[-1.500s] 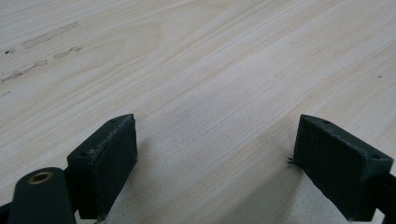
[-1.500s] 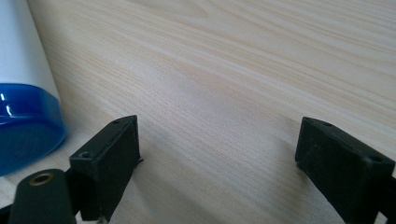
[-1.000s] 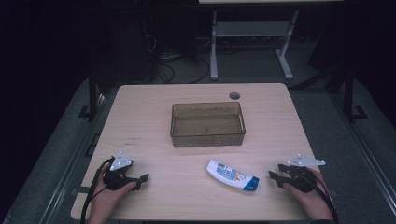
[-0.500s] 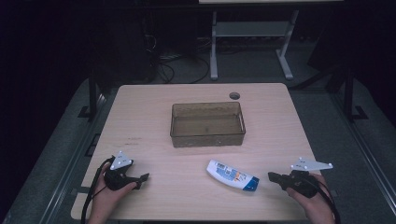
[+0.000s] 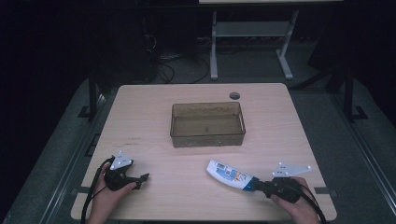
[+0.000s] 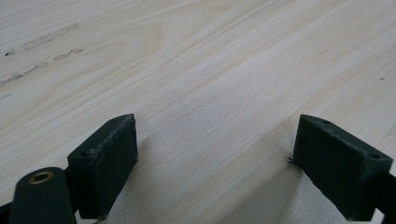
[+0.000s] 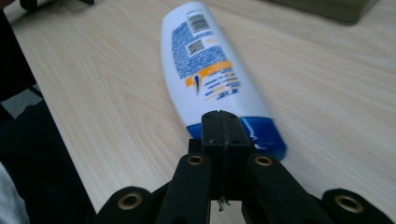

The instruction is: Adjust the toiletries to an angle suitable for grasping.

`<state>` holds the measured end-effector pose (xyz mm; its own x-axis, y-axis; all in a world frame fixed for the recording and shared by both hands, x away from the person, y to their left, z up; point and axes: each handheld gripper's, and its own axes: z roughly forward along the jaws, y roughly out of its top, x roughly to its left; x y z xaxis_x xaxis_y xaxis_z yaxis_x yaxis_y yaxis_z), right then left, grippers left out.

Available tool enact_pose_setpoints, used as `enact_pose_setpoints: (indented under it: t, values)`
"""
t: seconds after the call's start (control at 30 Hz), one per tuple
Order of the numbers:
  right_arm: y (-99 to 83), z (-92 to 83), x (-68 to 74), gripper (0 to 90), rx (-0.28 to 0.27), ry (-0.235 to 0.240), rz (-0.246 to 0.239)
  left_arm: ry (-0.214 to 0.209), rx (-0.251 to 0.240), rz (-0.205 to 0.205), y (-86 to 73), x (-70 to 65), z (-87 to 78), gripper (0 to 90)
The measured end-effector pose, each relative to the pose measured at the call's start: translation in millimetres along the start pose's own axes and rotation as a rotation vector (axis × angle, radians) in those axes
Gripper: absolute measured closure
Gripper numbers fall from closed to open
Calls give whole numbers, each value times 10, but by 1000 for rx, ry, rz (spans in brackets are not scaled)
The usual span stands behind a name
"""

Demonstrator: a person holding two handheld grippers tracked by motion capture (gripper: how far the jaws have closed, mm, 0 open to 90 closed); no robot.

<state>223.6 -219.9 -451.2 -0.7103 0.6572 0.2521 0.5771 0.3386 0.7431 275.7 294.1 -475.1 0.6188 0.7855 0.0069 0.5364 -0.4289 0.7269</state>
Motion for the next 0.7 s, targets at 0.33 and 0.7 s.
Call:
enact_pose_setpoints:
  t: [0.33,0.7]
  values:
    - [2,70,39,900,42,25,-27,0,0,1,-1,0,-2,125]
    - [-7,90,18,900,57,2,-28,0,1,1,-1,0,-2,125]
